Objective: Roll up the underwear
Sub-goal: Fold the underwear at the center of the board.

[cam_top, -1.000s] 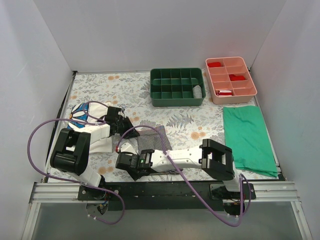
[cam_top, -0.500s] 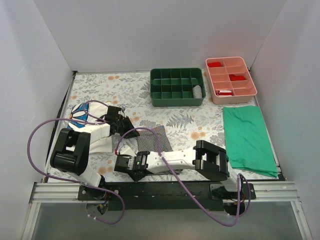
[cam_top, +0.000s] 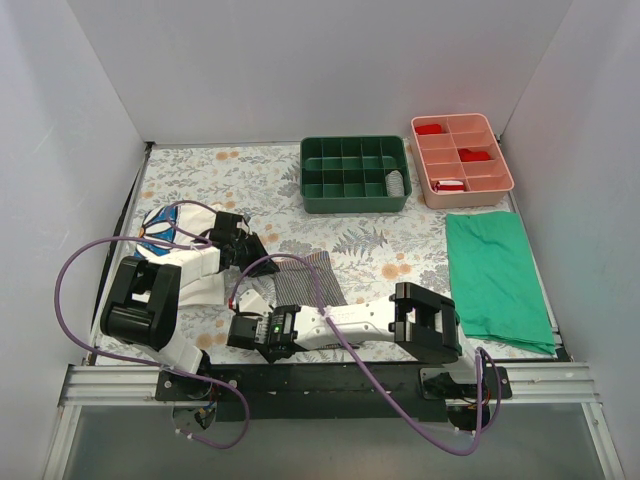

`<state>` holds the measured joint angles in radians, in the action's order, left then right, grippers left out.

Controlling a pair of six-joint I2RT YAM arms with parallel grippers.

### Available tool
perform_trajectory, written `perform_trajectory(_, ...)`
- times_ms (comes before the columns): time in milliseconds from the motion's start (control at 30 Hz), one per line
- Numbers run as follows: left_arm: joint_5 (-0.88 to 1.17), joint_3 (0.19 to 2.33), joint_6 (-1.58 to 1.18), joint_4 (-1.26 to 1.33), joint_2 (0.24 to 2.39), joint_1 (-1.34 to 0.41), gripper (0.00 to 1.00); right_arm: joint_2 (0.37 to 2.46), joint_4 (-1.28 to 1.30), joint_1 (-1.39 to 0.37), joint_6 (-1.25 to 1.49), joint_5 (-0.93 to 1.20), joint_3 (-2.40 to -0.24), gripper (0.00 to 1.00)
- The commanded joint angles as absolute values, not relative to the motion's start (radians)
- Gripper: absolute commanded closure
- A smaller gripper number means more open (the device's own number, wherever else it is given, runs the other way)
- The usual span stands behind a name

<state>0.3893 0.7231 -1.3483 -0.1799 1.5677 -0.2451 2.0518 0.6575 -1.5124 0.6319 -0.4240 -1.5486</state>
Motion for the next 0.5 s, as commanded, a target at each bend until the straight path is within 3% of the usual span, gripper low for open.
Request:
perform_trajectory(0, 0.387, 0.752, -1.332, -0.187, 1.554, -0.247, 0.97, 1.993, 0.67, -1.517, 0.653, -0.483, -1.559, 0.5)
perform_trajectory(100, 0.387, 0.75, -1.333, -0.186, 1.554, -0.245, 0.97, 1.997, 0.675, -1.517, 0.661, -0.485, -1.56, 0.45)
perform_trajectory(467, 0.391, 0.761, -1.331, -0.186, 1.559, -0.245, 0.97, 2.031, 0.653, -1.509, 0.666, -0.431, -1.549, 0.48)
